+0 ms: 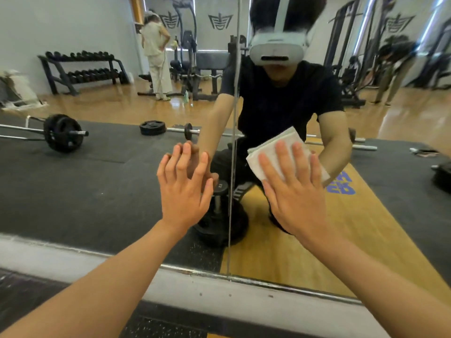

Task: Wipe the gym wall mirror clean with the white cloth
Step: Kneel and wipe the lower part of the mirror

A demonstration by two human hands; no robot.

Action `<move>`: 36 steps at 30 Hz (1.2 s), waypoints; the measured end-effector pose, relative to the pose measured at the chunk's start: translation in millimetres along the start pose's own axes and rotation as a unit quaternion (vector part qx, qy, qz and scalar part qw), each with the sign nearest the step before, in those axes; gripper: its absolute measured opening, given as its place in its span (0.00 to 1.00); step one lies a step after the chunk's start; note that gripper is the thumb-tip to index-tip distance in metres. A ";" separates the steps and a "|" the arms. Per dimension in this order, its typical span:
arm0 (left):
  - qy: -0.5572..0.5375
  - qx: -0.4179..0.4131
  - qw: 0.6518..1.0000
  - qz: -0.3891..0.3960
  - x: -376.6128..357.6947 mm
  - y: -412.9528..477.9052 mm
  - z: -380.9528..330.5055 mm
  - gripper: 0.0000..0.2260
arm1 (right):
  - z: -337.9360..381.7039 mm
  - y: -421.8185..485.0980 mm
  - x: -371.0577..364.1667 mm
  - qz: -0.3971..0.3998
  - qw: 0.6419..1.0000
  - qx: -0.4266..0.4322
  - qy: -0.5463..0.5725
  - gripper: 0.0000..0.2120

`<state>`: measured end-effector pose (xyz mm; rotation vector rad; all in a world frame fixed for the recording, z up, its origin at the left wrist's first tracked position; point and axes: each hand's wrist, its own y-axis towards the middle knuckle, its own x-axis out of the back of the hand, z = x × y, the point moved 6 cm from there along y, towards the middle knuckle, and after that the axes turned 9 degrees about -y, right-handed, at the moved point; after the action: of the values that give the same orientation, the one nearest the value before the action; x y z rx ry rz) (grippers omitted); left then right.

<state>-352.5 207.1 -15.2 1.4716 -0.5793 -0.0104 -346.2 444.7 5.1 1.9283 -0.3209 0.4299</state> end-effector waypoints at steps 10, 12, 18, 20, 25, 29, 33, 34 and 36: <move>0.008 -0.044 0.998 -0.035 -6.4 50.4 -19.3 0.28 | 0.9 -12.9 -1.5 0.013 0.999 0.031 -0.032 0.28; 0.012 -0.050 0.998 -0.038 -10.4 46.8 -18.3 0.28 | -12.6 4.3 9.0 0.010 0.997 0.067 -0.047 0.27; 0.015 -0.053 0.997 -0.052 -12.9 46.4 -18.7 0.28 | -42.1 110.2 57.9 -0.057 0.998 -0.015 -0.022 0.27; 0.011 -0.055 0.997 -0.056 -12.8 46.1 -17.5 0.29 | -30.1 85.2 44.9 -0.060 0.996 -0.066 -0.008 0.27; 0.014 -0.053 0.997 -0.054 -14.4 45.1 -17.0 0.29 | 9.6 -18.5 -5.0 0.024 0.998 0.047 -0.047 0.27; 0.015 -0.047 0.997 -0.058 -14.6 44.1 -16.6 0.28 | -24.6 61.0 34.4 -0.047 0.998 0.024 -0.026 0.27; 0.010 -0.050 0.997 -0.062 -13.5 44.7 -18.6 0.28 | -54.7 146.2 75.0 -0.089 0.992 -0.087 0.002 0.27; 0.010 -0.049 0.997 -0.062 -13.7 45.2 -18.2 0.28 | -51.0 142.0 73.5 -0.091 0.992 -0.092 0.003 0.27; 0.012 -0.048 0.997 -0.063 -14.2 45.7 -17.5 0.28 | -36.3 105.2 57.2 -0.080 0.993 -0.083 -0.003 0.27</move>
<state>-373.7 234.1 22.5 1.4102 -0.4602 -0.1173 -343.7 436.8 130.0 1.7771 -0.1970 0.2836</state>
